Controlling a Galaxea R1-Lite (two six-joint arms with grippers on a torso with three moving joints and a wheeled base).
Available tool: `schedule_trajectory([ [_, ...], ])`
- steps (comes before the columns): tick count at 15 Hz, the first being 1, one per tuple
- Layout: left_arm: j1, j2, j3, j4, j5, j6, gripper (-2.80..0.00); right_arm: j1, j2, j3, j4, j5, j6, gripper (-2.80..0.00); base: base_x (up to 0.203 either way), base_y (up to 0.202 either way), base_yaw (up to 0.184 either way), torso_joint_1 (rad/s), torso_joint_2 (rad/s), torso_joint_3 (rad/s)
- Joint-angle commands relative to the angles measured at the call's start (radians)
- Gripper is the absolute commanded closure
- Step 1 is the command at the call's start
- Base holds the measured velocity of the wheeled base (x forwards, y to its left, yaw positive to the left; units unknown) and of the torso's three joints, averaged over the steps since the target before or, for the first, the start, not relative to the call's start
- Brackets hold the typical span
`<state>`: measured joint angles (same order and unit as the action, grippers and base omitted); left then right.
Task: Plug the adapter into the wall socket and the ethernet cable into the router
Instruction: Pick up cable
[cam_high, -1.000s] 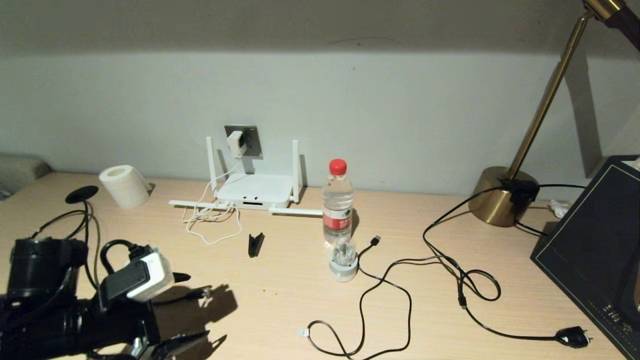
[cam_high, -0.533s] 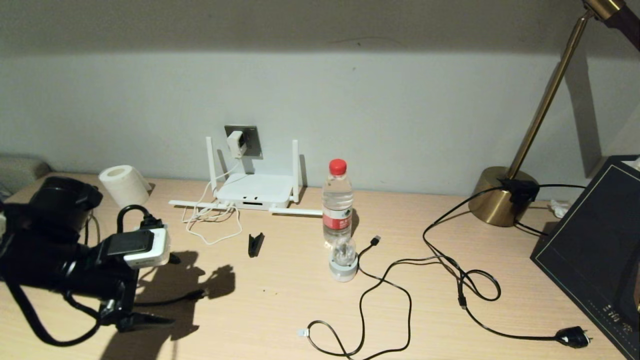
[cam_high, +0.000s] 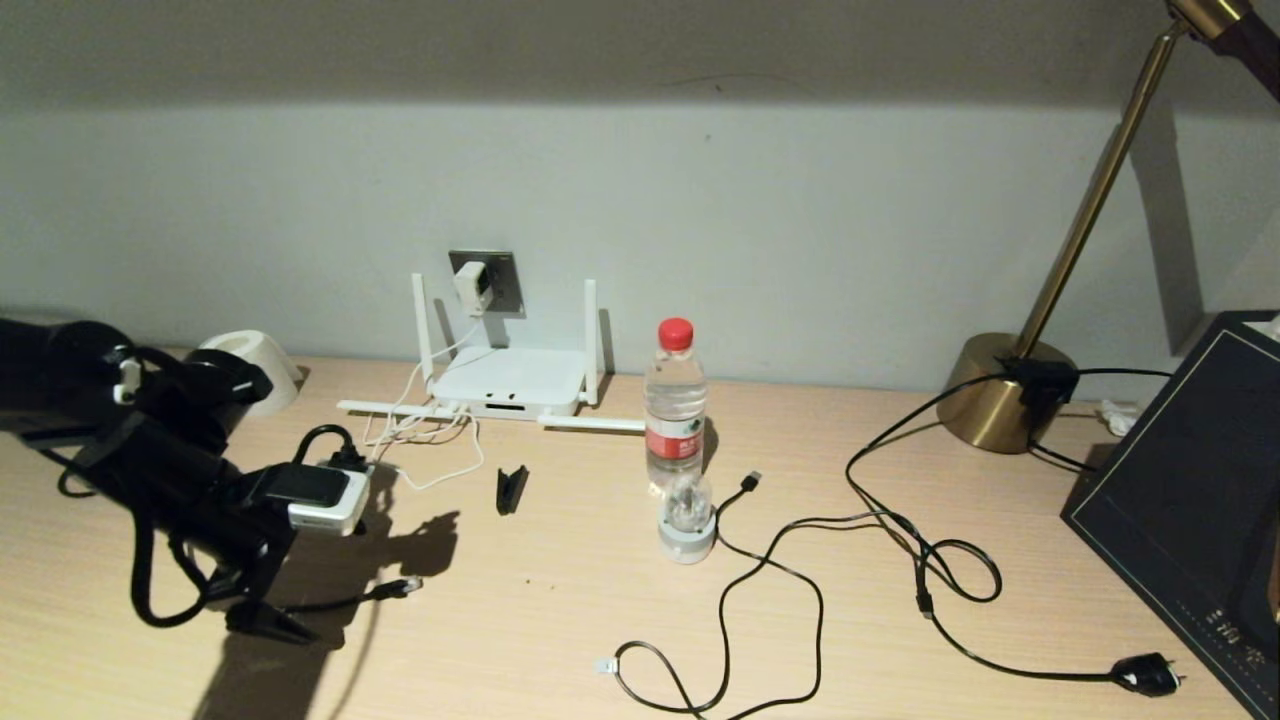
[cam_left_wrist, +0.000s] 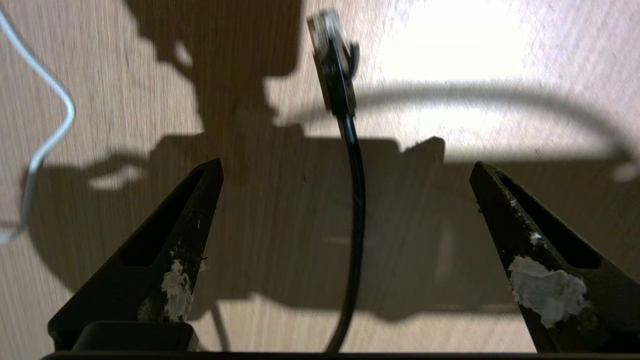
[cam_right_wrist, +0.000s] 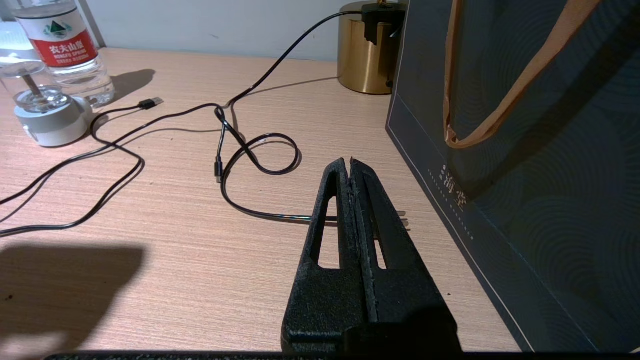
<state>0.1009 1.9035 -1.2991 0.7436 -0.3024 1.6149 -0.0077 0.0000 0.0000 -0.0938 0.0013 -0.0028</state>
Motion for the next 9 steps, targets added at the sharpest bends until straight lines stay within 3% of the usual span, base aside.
schedule_trajectory([
  [1,-0.033,0.060,-0.027,0.007,-0.001,0.004,-2.80,0.000,0.000,0.035,-0.001,0.000,0.000,0.00,0.000,0.000,0.000,0.000,0.00,0.000],
  [5,-0.060,0.089,-0.051,0.010,-0.001,-0.044,-2.80,0.000,0.002,0.035,-0.001,0.000,0.000,0.00,0.000,0.000,0.000,0.000,0.00,0.000],
  [9,-0.067,0.114,-0.057,0.007,-0.001,-0.049,-2.80,0.000,0.000,0.035,-0.001,0.000,0.000,0.00,0.000,0.000,0.000,0.000,0.00,0.000],
])
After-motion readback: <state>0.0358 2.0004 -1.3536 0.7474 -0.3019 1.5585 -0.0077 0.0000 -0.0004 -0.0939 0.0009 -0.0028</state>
